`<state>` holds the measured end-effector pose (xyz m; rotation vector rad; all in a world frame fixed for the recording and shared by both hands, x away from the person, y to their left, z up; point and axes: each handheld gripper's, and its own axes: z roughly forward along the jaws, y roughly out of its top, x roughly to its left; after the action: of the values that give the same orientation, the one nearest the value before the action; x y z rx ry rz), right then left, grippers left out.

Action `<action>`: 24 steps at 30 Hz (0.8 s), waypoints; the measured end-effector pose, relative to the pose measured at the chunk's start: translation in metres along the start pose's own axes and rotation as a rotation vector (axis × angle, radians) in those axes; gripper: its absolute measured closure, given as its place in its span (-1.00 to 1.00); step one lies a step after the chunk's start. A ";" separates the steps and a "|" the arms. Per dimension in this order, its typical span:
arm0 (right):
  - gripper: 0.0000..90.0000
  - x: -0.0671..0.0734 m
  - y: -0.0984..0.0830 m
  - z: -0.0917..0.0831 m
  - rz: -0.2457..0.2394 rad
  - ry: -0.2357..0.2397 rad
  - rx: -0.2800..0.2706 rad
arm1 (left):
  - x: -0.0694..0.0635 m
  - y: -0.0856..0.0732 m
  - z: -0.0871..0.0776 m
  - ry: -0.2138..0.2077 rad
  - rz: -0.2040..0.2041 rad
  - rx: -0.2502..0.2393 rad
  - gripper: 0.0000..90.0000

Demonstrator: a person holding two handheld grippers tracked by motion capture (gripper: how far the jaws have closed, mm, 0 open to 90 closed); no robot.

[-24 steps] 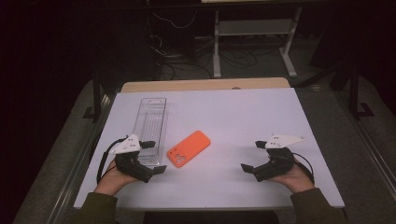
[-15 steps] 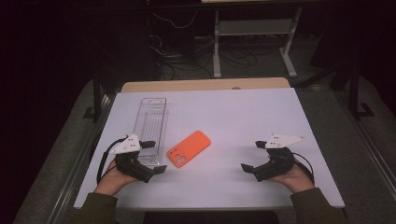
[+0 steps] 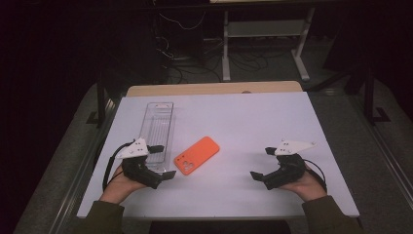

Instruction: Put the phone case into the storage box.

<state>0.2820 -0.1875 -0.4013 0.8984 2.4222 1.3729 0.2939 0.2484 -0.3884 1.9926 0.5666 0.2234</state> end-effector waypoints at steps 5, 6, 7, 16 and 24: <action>-1.00 0.000 0.000 0.000 -0.002 0.003 0.004 | -0.001 0.007 0.007 -0.006 0.011 0.011 -1.00; -1.00 0.001 0.000 0.001 -0.003 0.003 0.003 | -0.001 0.008 0.008 -0.007 0.012 0.013 -1.00; -1.00 0.001 0.000 0.001 -0.003 0.004 0.003 | -0.002 0.008 0.009 -0.005 0.005 0.015 -1.00; -1.00 0.001 0.000 0.001 -0.004 0.008 0.006 | 0.002 0.017 0.015 -0.001 -0.004 -0.005 -1.00; -1.00 0.000 0.001 0.002 -0.005 0.011 0.003 | 0.005 0.025 0.021 -0.005 -0.012 -0.025 -1.00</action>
<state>0.2828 -0.1856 -0.4020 0.8876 2.4343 1.3763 0.3136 0.2252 -0.3770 1.9643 0.5698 0.2176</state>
